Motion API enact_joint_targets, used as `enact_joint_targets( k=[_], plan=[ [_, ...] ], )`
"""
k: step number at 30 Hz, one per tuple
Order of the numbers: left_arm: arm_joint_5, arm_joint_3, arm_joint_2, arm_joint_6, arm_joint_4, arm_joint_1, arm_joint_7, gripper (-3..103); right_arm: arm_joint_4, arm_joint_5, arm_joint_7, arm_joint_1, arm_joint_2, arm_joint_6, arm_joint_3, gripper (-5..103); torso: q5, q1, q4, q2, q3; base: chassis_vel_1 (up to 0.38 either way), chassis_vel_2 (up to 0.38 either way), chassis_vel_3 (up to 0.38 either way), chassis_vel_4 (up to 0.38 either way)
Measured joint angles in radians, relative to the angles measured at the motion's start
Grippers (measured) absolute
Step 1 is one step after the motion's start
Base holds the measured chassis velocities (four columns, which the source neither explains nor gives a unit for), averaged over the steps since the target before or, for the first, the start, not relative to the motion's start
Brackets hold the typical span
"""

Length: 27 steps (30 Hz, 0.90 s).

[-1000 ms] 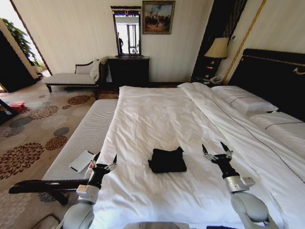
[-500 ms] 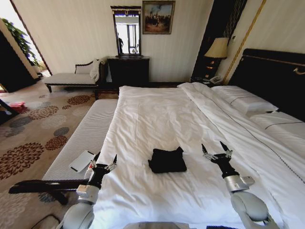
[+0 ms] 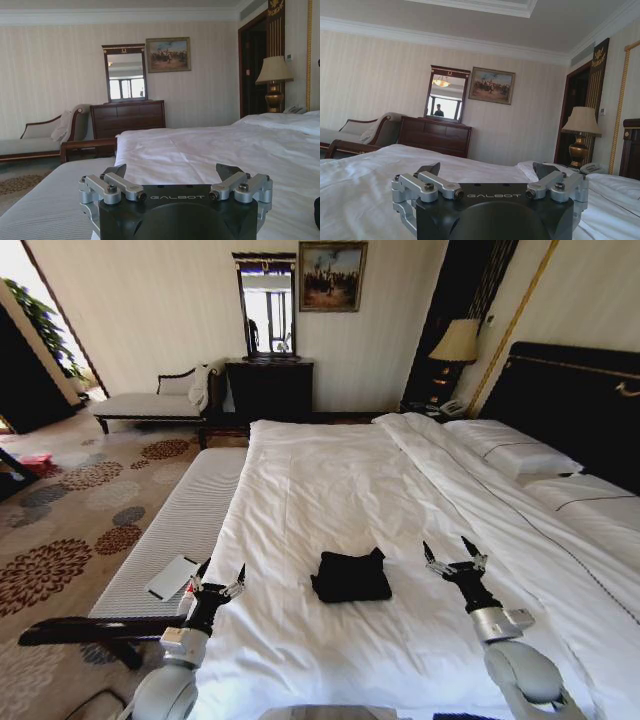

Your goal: Fold the clothes on the bed.

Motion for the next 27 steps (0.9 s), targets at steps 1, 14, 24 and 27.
enact_joint_targets(
  k=[1, 14, 24, 27],
  plan=[
    [0.000, 0.000, 0.000, 0.000, 0.000, 0.000, 0.000, 100, 0.000, 0.000, 0.000, 0.000, 0.000, 0.000, 0.000, 100, 0.0000, 0.000, 0.0000, 0.000, 0.000, 0.000, 0.000, 0.000, 0.000],
    [0.000, 0.000, 0.000, 0.000, 0.000, 0.000, 0.000, 100, 0.000, 0.000, 0.000, 0.000, 0.000, 0.000, 0.000, 100, 0.0000, 0.000, 0.0000, 0.000, 0.000, 0.000, 0.000, 0.000, 0.000],
    [0.000, 0.000, 0.000, 0.000, 0.000, 0.000, 0.000, 100, 0.000, 0.000, 0.000, 0.000, 0.000, 0.000, 0.000, 100, 0.0000, 0.000, 0.0000, 0.000, 0.000, 0.000, 0.000, 0.000, 0.000],
    [0.000, 0.000, 0.000, 0.000, 0.000, 0.000, 0.000, 100, 0.000, 0.000, 0.000, 0.000, 0.000, 0.000, 0.000, 100, 0.0000, 0.000, 0.0000, 0.000, 0.000, 0.000, 0.000, 0.000, 0.000]
  ],
)
